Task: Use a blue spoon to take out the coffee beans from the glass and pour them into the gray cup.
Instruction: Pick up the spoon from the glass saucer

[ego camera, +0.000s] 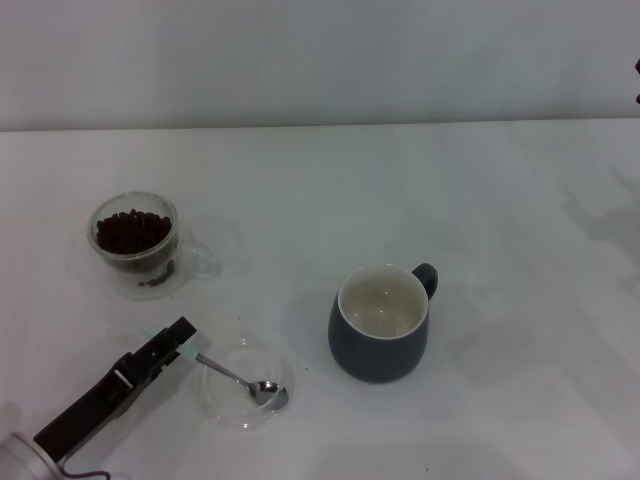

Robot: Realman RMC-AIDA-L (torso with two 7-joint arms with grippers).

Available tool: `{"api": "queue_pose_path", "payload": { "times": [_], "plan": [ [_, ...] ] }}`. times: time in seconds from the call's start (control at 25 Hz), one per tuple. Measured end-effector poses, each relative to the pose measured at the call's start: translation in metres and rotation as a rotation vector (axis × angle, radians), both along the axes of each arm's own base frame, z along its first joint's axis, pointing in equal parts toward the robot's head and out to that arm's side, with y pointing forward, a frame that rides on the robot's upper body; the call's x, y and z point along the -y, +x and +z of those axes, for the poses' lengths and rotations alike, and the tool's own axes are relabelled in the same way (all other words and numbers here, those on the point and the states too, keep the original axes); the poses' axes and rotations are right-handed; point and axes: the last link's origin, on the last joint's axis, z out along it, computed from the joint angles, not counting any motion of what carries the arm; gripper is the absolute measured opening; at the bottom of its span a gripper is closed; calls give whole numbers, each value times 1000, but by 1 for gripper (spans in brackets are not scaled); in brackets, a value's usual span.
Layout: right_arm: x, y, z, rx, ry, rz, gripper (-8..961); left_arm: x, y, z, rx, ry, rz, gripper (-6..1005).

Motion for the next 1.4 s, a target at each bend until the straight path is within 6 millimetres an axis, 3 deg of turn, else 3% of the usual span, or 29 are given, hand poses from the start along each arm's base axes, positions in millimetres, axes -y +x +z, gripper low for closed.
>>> {"api": "queue_pose_path", "payload": {
  "times": [0.64,1.08,1.4],
  "plan": [
    [4,2,-2,-11,4,-8,804,-5,0,6,-21,23,-31,601],
    [6,-2,-5,-24,7,12,803,-9,-2,5,-23,-6,-7,390],
    [10,-6,-5,-33,17,41,802,-10,-4,3,-24,-26,12,348]
  ]
}}
